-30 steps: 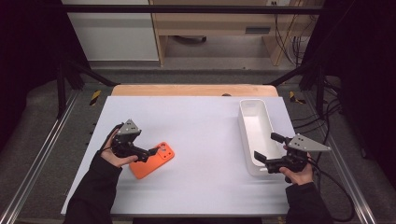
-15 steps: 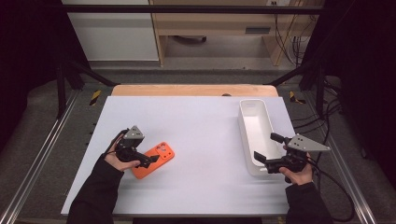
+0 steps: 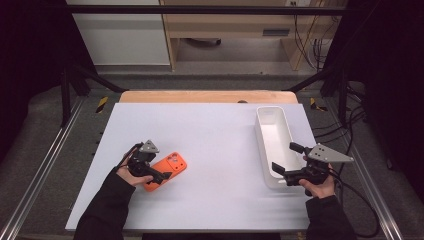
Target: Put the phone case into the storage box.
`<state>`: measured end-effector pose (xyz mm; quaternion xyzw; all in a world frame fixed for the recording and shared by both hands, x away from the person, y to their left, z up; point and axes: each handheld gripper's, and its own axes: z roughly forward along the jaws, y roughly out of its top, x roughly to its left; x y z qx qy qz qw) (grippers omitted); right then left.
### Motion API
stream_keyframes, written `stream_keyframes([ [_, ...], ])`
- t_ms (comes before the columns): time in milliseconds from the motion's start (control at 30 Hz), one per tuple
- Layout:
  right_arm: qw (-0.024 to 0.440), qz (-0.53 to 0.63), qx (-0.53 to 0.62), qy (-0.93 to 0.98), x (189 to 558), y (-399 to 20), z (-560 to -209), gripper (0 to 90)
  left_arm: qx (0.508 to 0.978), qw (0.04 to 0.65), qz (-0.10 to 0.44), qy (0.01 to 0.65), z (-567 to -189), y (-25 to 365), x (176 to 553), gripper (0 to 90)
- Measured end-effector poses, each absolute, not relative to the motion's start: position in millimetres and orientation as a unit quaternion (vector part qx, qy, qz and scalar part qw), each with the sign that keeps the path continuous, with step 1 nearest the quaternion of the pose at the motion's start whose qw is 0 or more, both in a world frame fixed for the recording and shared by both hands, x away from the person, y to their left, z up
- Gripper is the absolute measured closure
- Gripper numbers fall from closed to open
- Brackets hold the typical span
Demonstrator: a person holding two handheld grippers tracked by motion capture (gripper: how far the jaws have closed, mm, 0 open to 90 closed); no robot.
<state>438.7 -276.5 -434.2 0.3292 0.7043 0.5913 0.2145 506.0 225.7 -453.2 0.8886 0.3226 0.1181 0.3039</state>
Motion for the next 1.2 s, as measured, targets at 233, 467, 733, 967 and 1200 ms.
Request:
stream_keyframes([
  [233,0.215,0.591,0.329,0.705,439,-276,-434,0.3,0.896,0.285,0.110,0.322,-462,222,508,0.0],
  [467,0.215,0.591,0.329,0.705,439,-276,-434,0.3,0.900,0.270,0.109,0.323,-468,221,510,0.1],
  [733,0.214,0.591,0.329,0.704,439,-276,-434,0.3,0.902,0.264,0.105,0.324,-473,221,512,3.9],
  [967,0.215,0.591,0.329,0.705,439,-276,-435,0.3,0.903,0.267,0.108,0.319,-472,222,511,9.5],
  [1200,0.215,0.591,0.329,0.705,439,-276,-435,0.3,0.905,0.268,0.109,0.311,-471,221,510,14.8],
])
